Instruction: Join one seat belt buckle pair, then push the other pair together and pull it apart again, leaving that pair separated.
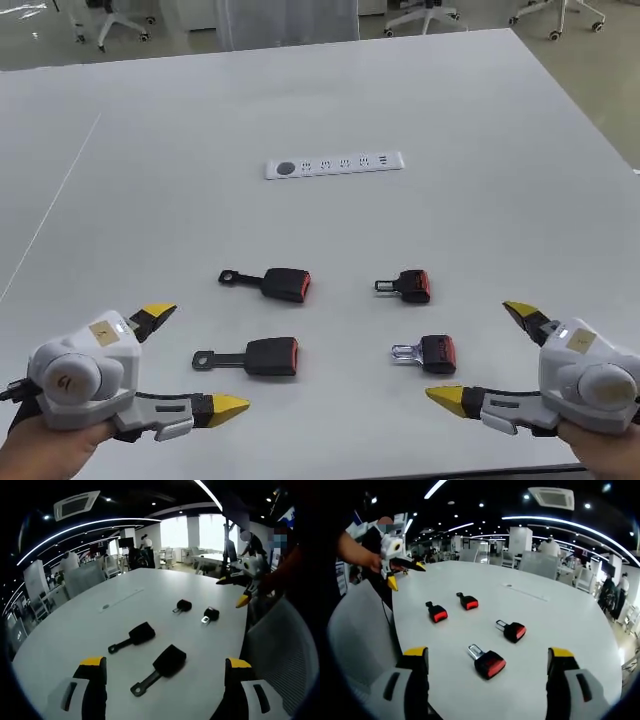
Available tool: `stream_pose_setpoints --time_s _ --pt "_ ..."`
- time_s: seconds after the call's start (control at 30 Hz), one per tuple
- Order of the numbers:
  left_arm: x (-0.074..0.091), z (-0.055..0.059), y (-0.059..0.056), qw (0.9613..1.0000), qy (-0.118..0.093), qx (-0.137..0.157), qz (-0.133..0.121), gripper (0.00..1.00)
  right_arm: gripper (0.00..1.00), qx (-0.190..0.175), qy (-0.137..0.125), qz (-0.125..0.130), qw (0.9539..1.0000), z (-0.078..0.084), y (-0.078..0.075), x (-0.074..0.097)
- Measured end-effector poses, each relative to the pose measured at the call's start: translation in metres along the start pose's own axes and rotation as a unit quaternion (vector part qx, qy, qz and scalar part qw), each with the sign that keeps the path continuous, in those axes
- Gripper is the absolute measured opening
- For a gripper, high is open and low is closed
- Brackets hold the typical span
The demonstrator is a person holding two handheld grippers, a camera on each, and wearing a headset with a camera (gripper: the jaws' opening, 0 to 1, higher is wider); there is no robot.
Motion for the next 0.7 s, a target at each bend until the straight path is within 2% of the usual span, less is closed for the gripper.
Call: stream_pose_setpoints --time_s 0.4,0.7 --pt "-0.0031 -0.0024 -0.0019 0.9999 0.001 -0.008 0.010 1.00 1.00 0.010 0.005 -0.014 0.9998 -0.0032 0.0051 -0.0026" --pt "-0.0073 0.0004 0.0038 0.9999 0.000 -0.009 0.013 1.00 1.00 0.005 0.005 -0.013 0.9999 -0.0036 0.0054 -0.0052"
Point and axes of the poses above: the centre of the closed fingertips' face, and the gripper's own axes: x roughly backward along the fingers, y roughly to its left, z roughly out of its underside, the point moved 6 cm from there along x, roughly backward along the fingers, and after that the axes turned 9 degrees about -x, right-handed, at the moved point
